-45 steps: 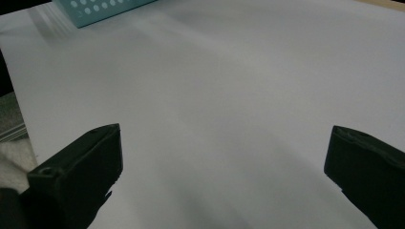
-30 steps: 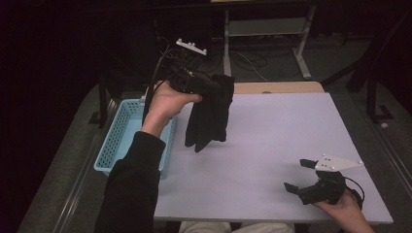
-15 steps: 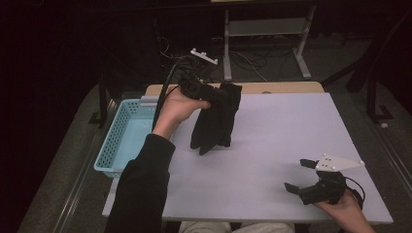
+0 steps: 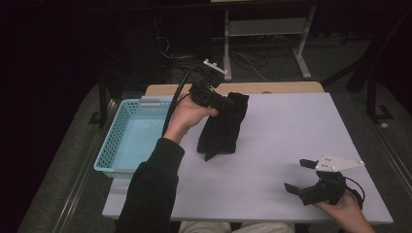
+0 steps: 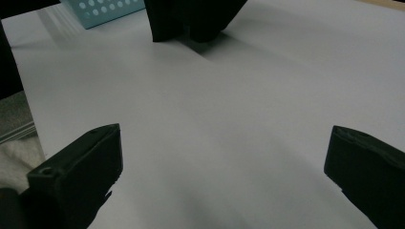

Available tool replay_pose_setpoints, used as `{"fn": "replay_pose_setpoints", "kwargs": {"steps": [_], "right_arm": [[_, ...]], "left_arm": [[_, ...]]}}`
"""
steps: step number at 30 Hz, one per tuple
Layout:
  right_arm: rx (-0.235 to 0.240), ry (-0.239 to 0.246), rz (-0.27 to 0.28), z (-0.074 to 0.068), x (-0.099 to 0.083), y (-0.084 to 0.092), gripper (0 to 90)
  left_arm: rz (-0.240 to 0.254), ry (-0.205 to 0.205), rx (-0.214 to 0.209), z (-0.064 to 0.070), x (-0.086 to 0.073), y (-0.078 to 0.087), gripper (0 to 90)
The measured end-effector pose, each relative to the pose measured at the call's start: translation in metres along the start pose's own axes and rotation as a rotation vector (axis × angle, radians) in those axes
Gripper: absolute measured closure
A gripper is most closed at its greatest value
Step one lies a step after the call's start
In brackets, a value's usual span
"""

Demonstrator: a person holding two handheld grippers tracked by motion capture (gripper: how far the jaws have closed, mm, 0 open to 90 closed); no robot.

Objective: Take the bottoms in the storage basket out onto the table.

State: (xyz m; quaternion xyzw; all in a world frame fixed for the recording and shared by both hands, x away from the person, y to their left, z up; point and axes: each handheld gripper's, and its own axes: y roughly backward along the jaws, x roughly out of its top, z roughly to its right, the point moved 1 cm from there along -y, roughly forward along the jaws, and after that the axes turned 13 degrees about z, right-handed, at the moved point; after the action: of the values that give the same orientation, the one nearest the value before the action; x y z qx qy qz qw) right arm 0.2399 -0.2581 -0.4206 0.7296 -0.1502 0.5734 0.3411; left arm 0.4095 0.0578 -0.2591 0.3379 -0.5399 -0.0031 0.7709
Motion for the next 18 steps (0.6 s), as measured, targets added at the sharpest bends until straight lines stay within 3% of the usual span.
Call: {"fn": "replay_pose_setpoints", "kwargs": {"steps": [18], "right_arm": [[0.008,0.002,-0.003,-0.001,0.0,-0.001,0.0]], "left_arm": [[-0.009,0.012,-0.056,0.003,-0.017,-0.034,80.8]]}}
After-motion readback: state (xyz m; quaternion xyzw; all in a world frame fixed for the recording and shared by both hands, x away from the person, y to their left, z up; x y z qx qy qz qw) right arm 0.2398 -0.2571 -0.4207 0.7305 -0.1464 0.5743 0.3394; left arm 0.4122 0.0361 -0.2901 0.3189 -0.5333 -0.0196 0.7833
